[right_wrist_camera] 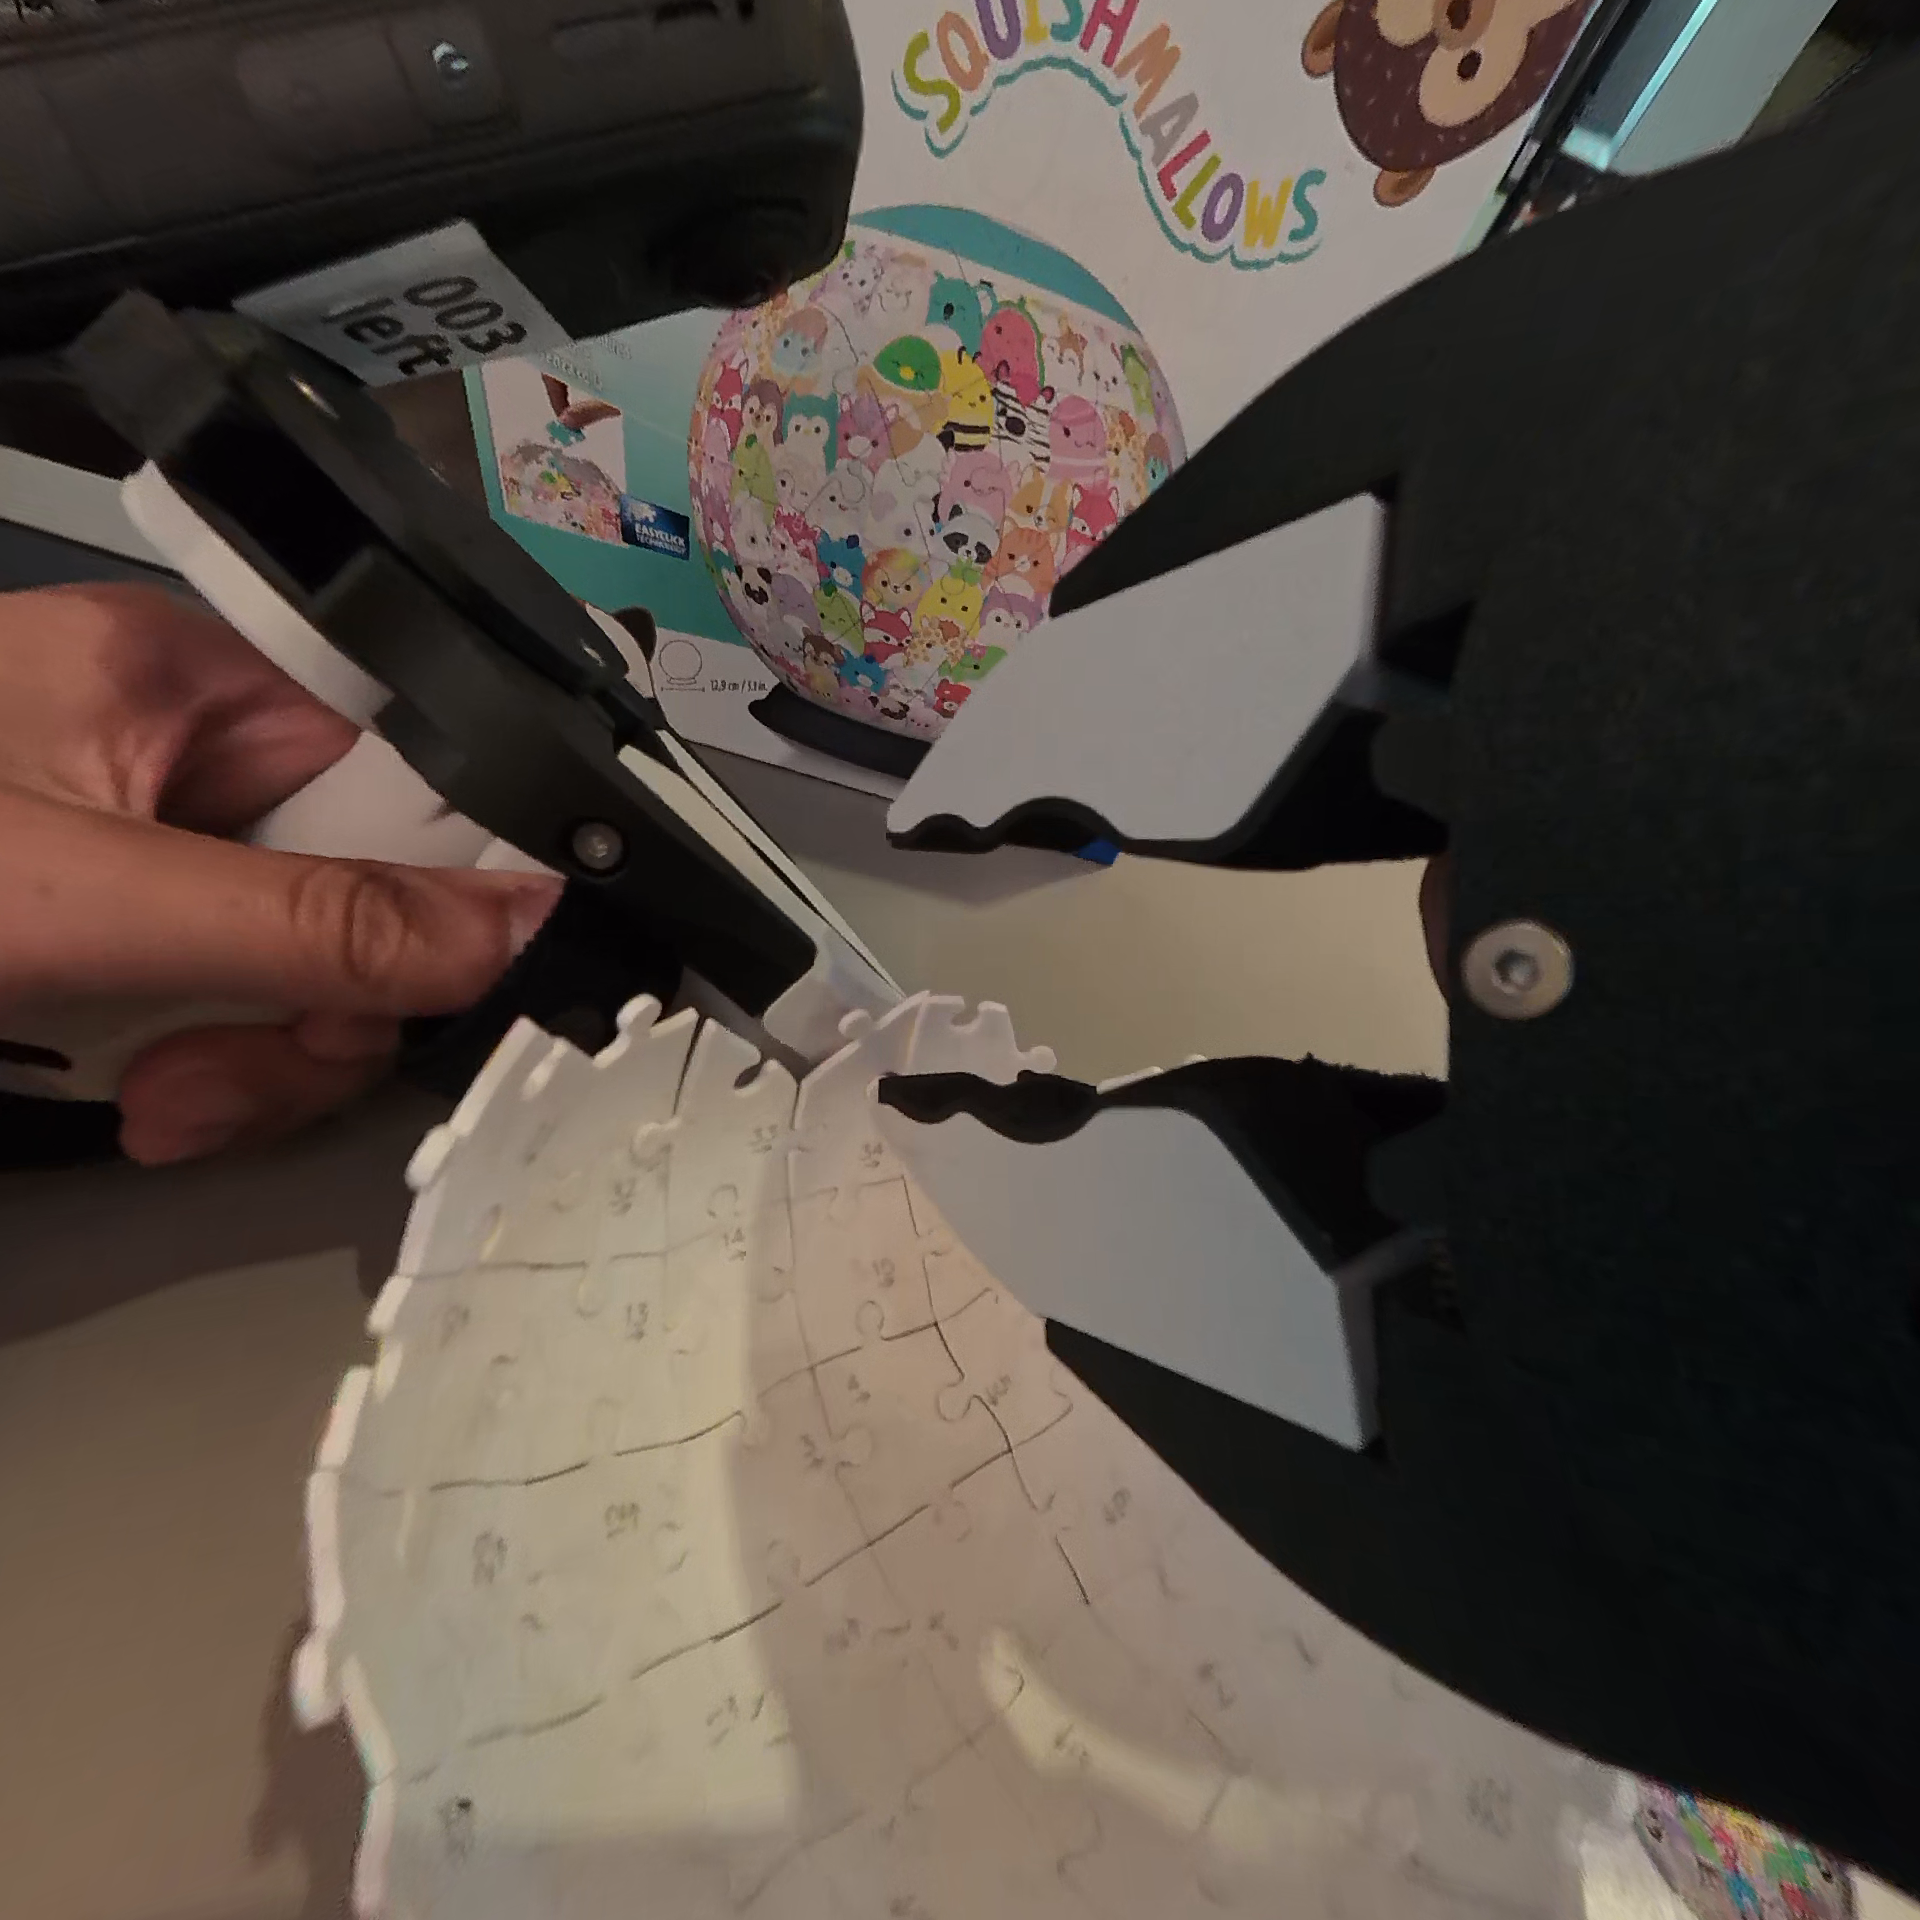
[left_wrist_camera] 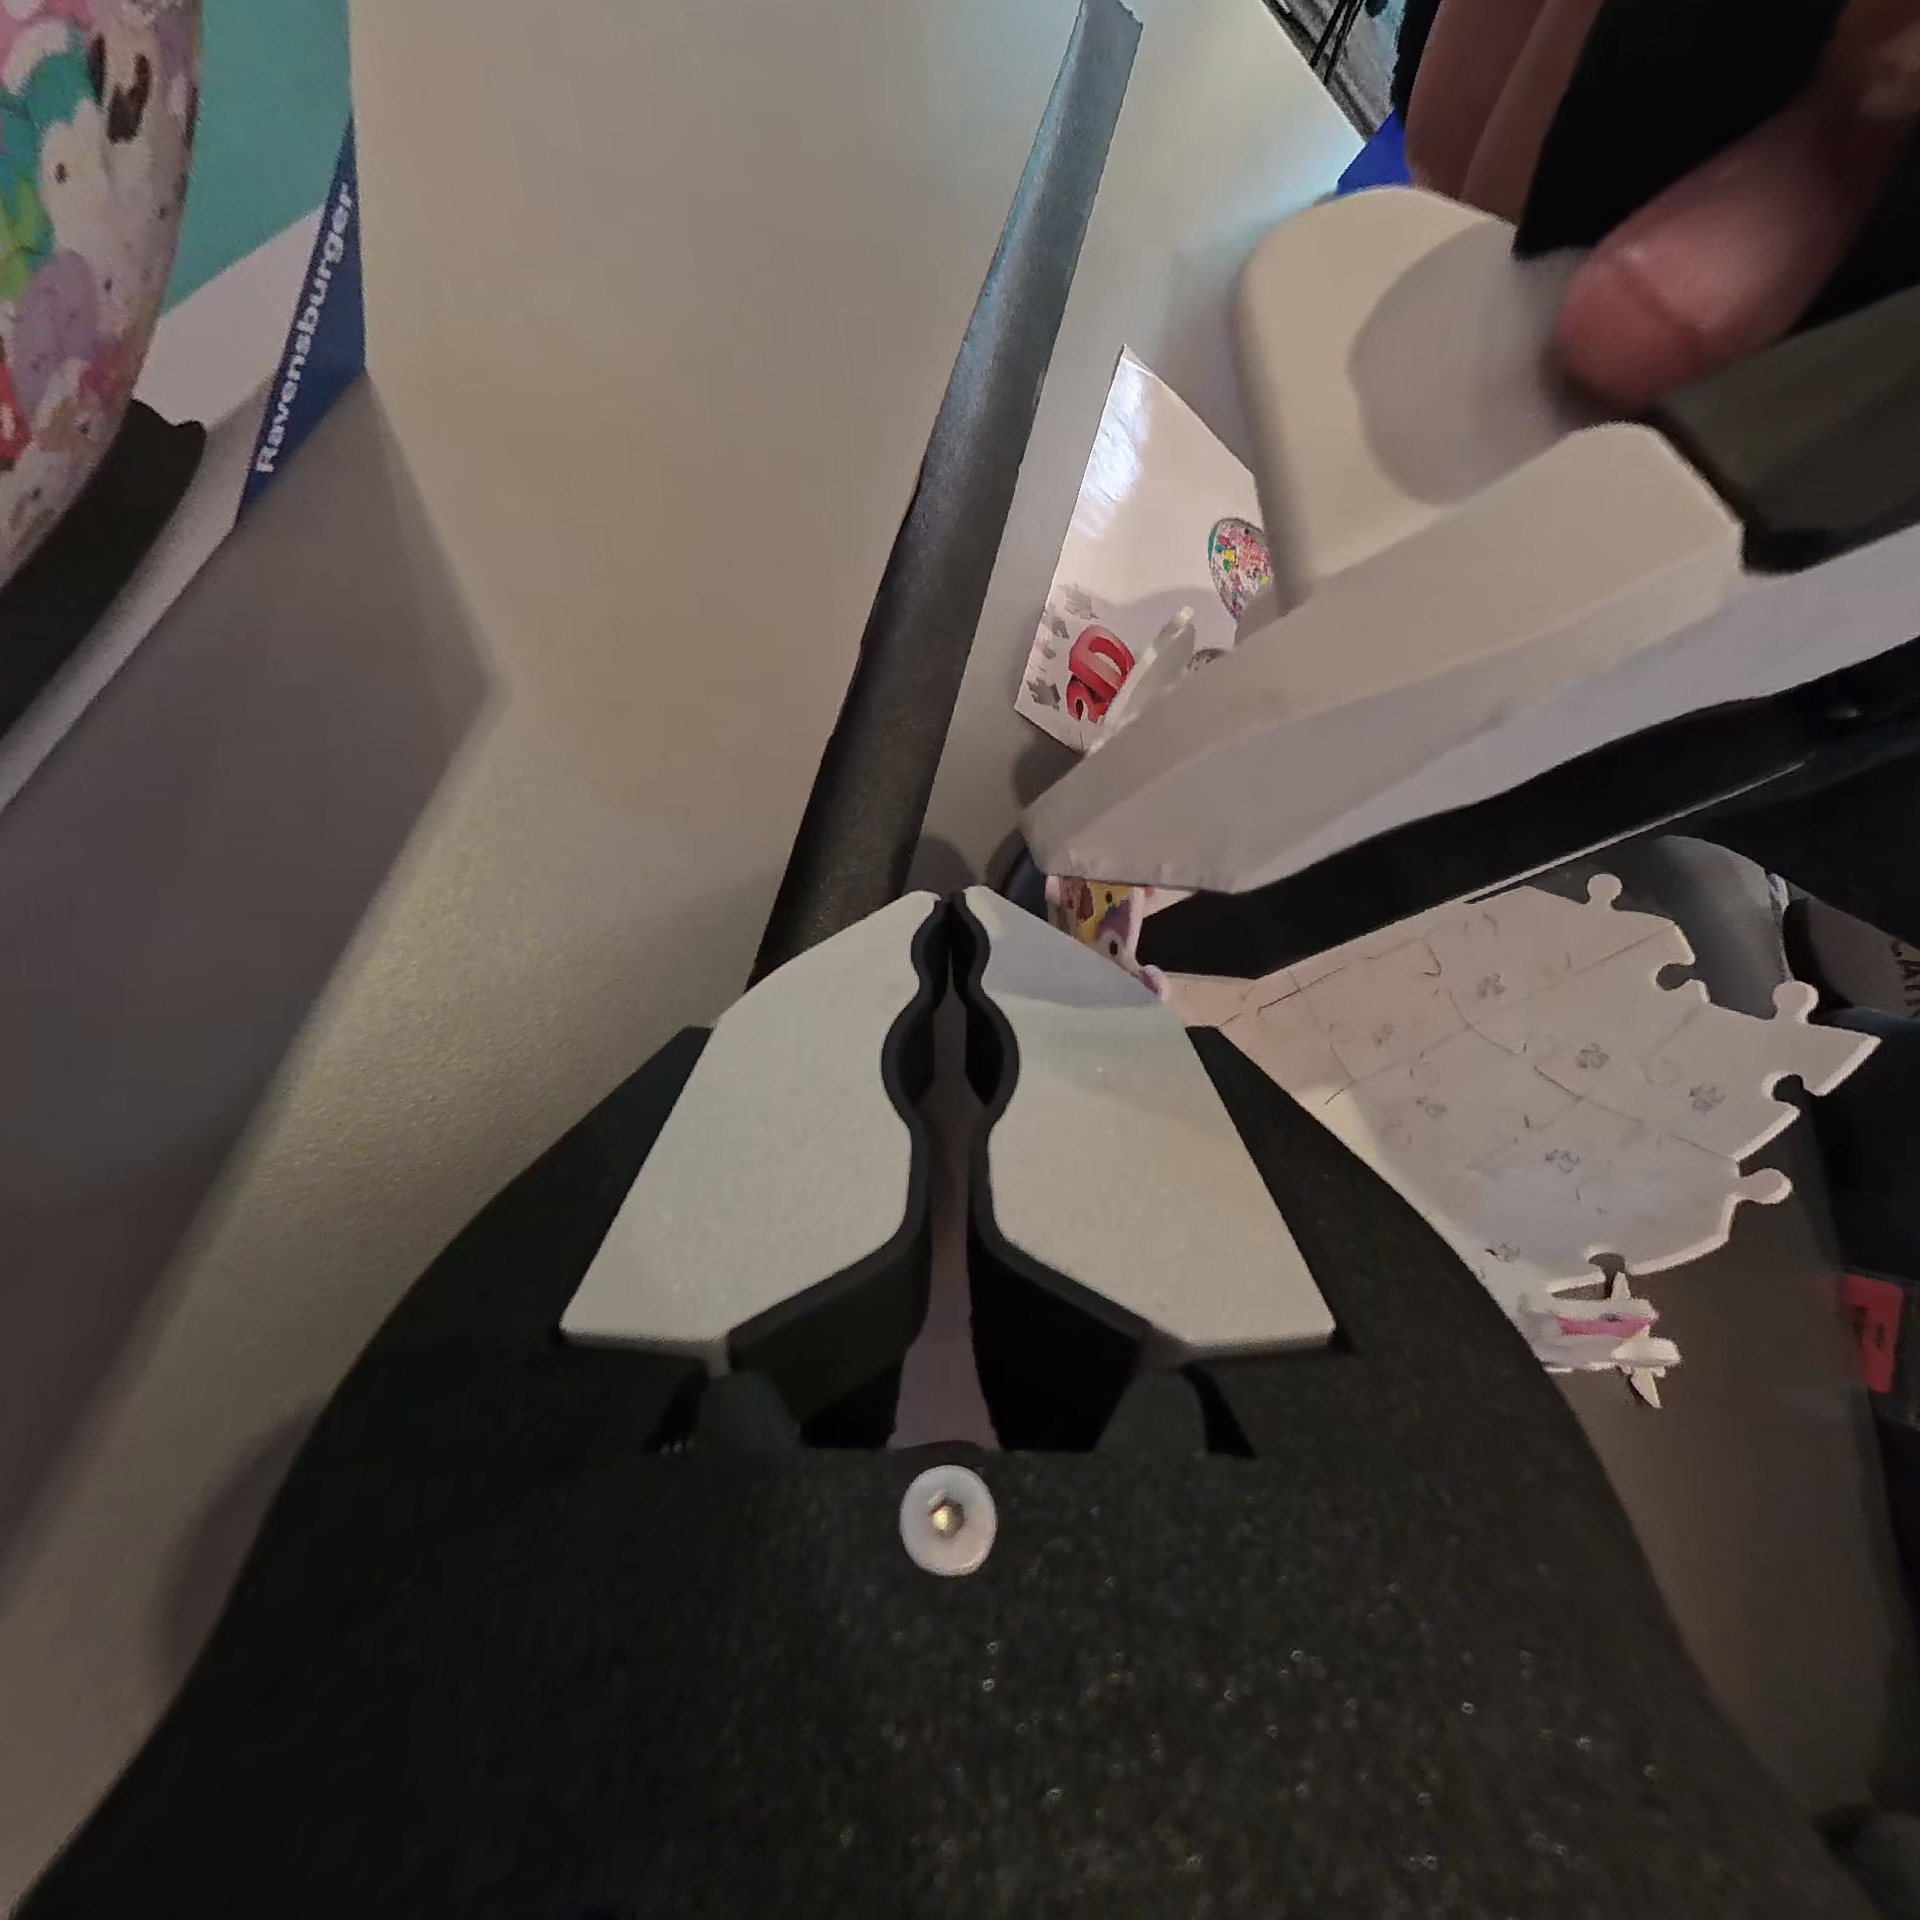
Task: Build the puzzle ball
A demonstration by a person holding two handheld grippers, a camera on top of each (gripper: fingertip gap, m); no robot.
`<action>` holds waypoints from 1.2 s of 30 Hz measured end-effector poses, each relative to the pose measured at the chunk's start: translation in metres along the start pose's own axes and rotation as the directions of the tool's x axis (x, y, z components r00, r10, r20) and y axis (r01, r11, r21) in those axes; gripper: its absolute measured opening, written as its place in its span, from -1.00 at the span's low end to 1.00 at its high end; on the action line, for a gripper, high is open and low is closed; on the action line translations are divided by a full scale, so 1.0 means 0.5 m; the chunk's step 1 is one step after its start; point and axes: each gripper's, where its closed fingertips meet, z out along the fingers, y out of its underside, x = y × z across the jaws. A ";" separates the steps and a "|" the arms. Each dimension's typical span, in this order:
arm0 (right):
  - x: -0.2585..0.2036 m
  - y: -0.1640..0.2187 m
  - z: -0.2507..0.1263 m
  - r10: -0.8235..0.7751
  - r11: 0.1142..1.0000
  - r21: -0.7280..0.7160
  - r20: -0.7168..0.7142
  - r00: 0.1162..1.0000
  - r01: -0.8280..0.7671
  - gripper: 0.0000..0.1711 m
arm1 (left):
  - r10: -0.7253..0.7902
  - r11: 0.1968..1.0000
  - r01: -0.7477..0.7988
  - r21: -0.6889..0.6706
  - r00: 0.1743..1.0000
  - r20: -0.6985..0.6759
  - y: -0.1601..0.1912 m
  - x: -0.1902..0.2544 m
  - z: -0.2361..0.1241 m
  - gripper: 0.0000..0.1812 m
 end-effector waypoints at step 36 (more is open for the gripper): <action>-0.020 0.024 -0.009 0.076 0.997 -0.011 0.484 0.872 -0.081 -0.73 | -0.023 1.000 0.024 0.005 0.999 -0.035 0.000 0.003 -0.001 -1.00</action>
